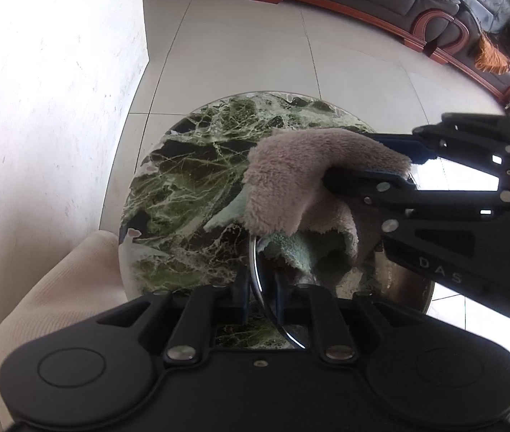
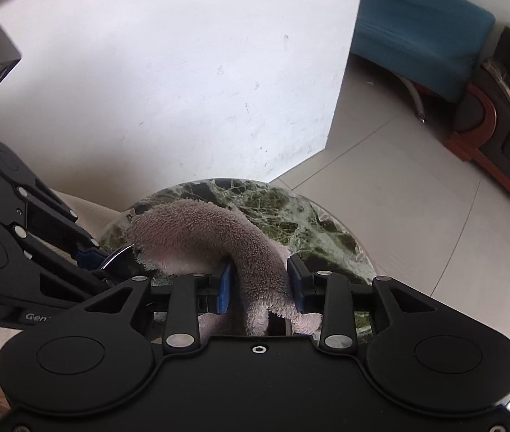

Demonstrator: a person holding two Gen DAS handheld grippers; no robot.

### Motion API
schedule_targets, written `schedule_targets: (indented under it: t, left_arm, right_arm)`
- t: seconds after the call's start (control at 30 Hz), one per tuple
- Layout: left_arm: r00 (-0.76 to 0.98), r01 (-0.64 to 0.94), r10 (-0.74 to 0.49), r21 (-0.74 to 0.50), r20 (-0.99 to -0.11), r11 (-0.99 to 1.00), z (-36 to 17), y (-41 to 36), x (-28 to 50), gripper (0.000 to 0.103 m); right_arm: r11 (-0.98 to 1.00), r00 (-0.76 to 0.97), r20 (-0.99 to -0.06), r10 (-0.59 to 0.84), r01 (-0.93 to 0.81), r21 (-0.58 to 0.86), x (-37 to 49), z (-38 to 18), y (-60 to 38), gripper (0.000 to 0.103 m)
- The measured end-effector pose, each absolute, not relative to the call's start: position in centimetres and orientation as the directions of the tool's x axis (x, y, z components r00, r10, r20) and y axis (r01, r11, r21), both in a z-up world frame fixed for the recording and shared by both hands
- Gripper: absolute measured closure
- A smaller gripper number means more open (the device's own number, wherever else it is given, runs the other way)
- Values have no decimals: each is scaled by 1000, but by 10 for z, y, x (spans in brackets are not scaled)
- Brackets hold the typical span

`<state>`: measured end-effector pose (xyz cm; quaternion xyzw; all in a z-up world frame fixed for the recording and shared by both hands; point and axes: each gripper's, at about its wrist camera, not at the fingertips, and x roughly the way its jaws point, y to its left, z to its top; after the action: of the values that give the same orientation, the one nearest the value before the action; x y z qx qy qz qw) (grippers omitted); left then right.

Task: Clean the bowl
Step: 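Rub the pink towel along the bowl's inner wall with the right gripper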

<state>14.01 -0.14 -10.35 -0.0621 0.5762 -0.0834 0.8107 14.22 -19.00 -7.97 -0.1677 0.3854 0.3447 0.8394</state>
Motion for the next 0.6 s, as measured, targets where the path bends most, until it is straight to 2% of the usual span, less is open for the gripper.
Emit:
schedule_targets:
  t: [0.33,0.5,0.6]
  left_arm:
    - [327,62,-197,-188,-924,980,-103,-3,141,90]
    - [321,81,-195,-178,-927,981,-104,-4,142,89]
    - [318,85,-189,-170,-929,982,-104,-6,142,89]
  right_arm:
    - [836,438,-796,417,-528,148,106,-97,-241,74]
    - [818,479,-783,397,-571,66,107,-89,-226,74]
    - [803,489,-762,425,-592,68,126,-82,-217,74]
